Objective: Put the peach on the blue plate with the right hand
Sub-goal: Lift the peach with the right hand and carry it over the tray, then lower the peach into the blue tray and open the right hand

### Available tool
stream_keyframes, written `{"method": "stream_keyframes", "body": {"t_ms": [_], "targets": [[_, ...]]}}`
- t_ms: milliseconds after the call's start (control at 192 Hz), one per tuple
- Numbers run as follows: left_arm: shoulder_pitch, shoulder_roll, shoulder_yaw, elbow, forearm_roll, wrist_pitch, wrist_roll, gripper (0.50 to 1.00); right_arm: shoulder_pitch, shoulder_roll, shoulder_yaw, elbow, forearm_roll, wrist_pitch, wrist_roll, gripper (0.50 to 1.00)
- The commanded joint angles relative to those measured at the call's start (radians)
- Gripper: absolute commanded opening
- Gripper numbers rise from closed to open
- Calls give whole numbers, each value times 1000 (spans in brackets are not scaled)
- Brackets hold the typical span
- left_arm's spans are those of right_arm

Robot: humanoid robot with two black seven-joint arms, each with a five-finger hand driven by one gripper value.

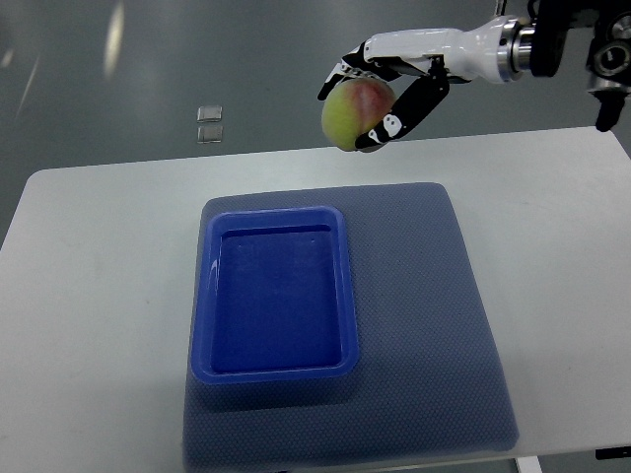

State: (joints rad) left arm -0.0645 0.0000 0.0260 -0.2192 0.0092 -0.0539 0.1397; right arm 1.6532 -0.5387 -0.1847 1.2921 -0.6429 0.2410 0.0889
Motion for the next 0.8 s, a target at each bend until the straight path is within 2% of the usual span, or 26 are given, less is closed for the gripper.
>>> {"method": "stream_keyframes", "body": {"t_ms": [0,88,135,140,229,411,416,510,562,567,582,666,795], "targets": [[0,0,0,3,-3,0,0,1000,-16,203,-47,-108,3,-26,0,515],[0,0,0,3,-5,0,0,1000,-61,321,-58,-169,0,-46,0,517],[0,0,0,3,-5,0,0,1000,-61,321,-58,-169,0,-46,0,517],[0,0,0,3,-5,0,0,1000,-90,379,-64,-200,-3,-61,0,525],[0,0,0,3,-5,0,0,1000,-136,467,-70,-247,-12,-72,-1,535],[0,0,0,3,-5,0,0,1000,-208,530,-70,-306,-32,-72,-1,556],[0,0,0,4,-5,0,0,1000,-229,539,-70,-319,-41,-77,-1,572],[0,0,0,3,-5,0,0,1000,-271,539,-68,-352,-55,-91,0,611],[0,0,0,3,-5,0,0,1000,-271,539,-68,-352,-55,-91,0,611],[0,0,0,3,-5,0,0,1000,-294,539,-68,-373,-66,-101,0,657],[0,0,0,3,-5,0,0,1000,-302,539,-68,-381,-72,-104,0,680],[0,0,0,3,-5,0,0,1000,-322,539,-68,-393,-86,-105,0,705],[0,0,0,3,-5,0,0,1000,-343,539,-68,-413,-100,-105,2,785]]}}
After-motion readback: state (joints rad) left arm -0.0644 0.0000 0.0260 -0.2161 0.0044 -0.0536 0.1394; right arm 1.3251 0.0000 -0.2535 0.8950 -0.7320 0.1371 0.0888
